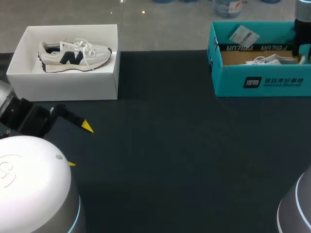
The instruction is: Take the shoe out of the shoebox, open the shoe tongue, remove and reinsert the insole, then place the shoe into the shoebox
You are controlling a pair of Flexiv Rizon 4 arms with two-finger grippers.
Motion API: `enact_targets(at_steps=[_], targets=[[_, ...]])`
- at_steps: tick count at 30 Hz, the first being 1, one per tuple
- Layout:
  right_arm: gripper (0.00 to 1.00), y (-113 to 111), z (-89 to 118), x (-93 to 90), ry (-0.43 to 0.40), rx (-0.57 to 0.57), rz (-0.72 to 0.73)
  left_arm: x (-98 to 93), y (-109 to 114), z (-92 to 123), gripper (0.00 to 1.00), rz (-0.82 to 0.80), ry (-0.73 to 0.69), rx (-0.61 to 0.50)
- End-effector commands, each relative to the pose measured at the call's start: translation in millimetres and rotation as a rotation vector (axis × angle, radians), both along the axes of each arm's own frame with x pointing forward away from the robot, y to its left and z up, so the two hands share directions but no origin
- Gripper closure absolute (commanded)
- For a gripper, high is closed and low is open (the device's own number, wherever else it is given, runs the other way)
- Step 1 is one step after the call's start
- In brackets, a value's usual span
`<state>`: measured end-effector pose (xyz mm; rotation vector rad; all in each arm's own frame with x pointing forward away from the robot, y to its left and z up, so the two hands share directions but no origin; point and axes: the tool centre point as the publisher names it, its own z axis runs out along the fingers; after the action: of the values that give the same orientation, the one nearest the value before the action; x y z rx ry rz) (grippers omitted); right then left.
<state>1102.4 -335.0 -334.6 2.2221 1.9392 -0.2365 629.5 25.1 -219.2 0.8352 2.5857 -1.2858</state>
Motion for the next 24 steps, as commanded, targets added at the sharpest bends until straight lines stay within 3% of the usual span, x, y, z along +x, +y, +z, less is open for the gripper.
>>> enact_targets(at_steps=[1,4,5,6,15,22,24], targets=[[0.58,5.1,19.9,-0.4,-0.019,-0.008,0.005,0.1,-0.4,-0.1,0.00,-0.001,0.001,0.004],[0.51,8.8,33.3,3.7,-0.030,-0.011,0.009,0.1,-0.4,-0.1,0.00,-0.001,0.001,0.004],[0.31,10.7,39.8,4.7,-0.034,-0.009,0.011,0.1,-0.4,-0.1,0.00,-0.001,0.001,0.004],[0.00,13.5,47.5,5.6,-0.039,-0.009,0.017,0.1,-0.4,-0.1,0.00,-0.001,0.001,0.004],[0.00,43.6,85.1,-3.7,-0.060,0.024,0.008,0.1,-0.4,-0.1,0.00,-0.001,0.001,0.004],[0.00,74.3,103.9,-14.7,-0.028,0.058,0.004,0.1,-0.4,-0.1,0.00,-0.001,0.001,0.004],[0.00,74.3,103.9,-14.7,-0.028,0.058,0.004,0.1,-0.4,-0.1,0.00,-0.001,0.001,0.004]])
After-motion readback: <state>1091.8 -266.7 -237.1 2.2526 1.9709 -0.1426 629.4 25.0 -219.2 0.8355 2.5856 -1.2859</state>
